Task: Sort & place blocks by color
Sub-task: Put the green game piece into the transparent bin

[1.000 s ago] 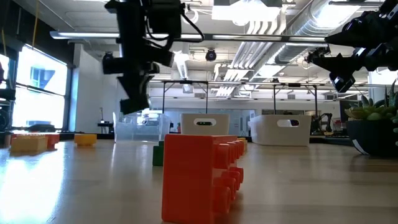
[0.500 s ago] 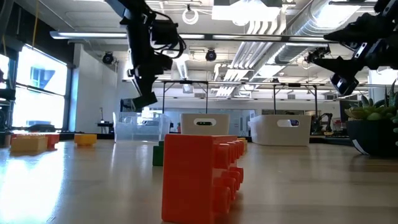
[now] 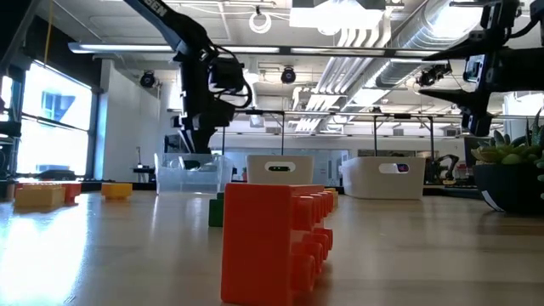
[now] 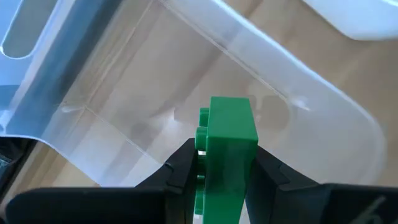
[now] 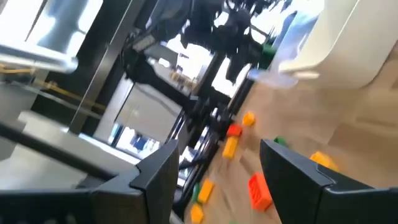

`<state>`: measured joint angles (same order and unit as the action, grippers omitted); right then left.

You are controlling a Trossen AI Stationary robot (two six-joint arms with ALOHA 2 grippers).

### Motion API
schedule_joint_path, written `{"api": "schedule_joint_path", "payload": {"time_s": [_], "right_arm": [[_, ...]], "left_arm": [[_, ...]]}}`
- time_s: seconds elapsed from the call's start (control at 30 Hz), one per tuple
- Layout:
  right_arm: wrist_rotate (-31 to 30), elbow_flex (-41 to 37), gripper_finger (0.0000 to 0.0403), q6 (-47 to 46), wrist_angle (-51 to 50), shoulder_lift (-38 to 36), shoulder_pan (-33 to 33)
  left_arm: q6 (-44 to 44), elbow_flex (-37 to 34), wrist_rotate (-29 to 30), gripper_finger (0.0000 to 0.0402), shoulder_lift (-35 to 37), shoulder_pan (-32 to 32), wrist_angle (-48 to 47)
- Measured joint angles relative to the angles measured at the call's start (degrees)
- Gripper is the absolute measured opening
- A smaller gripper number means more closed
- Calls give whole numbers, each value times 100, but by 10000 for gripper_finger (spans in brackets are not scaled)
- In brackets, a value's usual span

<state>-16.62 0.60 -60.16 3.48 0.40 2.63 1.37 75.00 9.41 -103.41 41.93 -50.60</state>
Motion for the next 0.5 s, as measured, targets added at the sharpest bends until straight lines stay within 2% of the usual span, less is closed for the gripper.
{"api": "schedule_joint_path", "payload": {"time_s": [0.2,0.5], "right_arm": [[-279,0,211,-421,150,-2,0],[-177,0,210,-578,208,-2,0]], "left_arm": [[-2,0,-238,90,-144,49,122],[43,-2,-279,118,-204,122,164]]}}
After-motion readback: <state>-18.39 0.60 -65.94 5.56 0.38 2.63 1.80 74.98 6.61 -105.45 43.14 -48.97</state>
